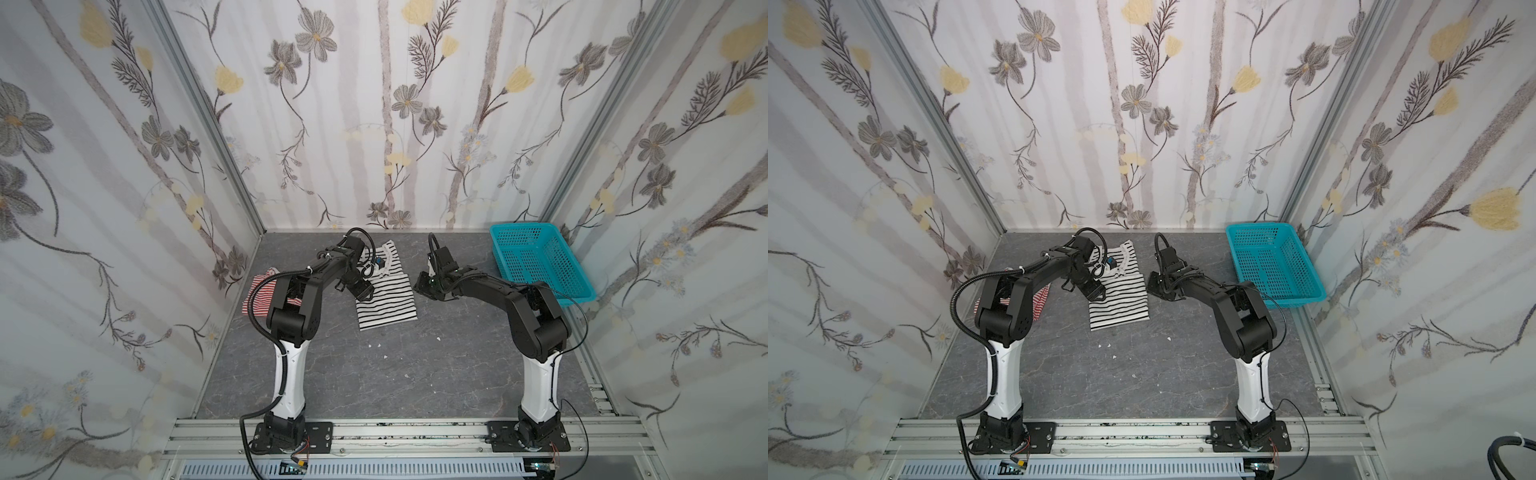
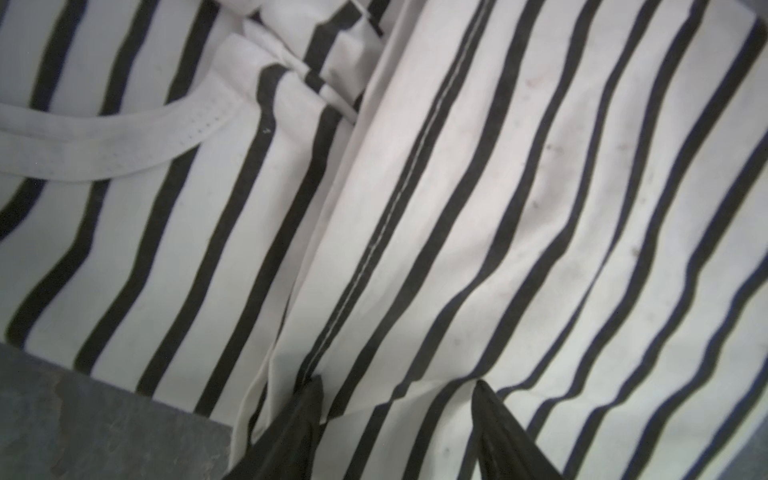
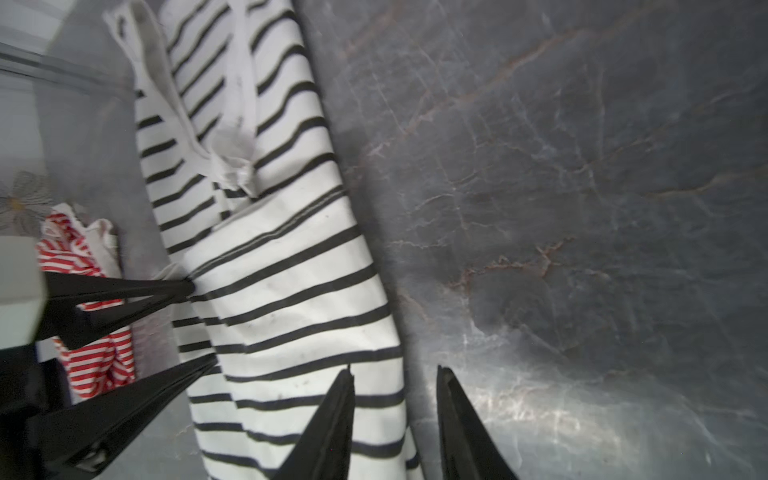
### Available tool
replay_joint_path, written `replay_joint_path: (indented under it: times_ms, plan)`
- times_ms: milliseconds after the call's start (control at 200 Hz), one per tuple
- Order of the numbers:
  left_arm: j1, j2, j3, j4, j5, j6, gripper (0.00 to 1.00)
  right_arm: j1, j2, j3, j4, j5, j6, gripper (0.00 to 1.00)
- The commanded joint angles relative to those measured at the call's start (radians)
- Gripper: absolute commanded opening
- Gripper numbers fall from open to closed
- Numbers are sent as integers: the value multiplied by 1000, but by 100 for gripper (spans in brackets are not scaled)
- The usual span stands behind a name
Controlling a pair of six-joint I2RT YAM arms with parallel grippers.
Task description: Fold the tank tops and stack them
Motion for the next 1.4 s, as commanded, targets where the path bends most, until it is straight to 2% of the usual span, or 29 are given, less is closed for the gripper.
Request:
replay_joint_path:
  times_ms: [0,185,310,405,475,640,854,1254,1399]
  plan:
    - [2,-71,-35,8,-6,-34,72,9,-82,-31,26,15,-10,39]
    - [2,-231,-169,54,21,-72,76,25,-223,-183,87,-4,35,45]
    - [-11,-356,-326,128,1,-83,77,55,-285,-312,192,-53,91,50]
    - [-28,-440,-473,231,-61,-91,77,73,-298,-390,282,-95,136,51]
    - [-33,-492,-555,287,-67,-108,76,81,-290,-429,328,-102,169,53]
    - [-37,-565,-668,353,-77,-133,76,88,-239,-476,409,-110,216,53]
    - [-37,-611,-745,389,-76,-134,76,89,-171,-480,454,-113,241,53]
    - [-38,-613,-774,419,-58,-158,77,87,-131,-477,461,-111,261,52]
    - [-44,-605,-775,422,-68,-154,77,80,-122,-480,489,-130,275,47]
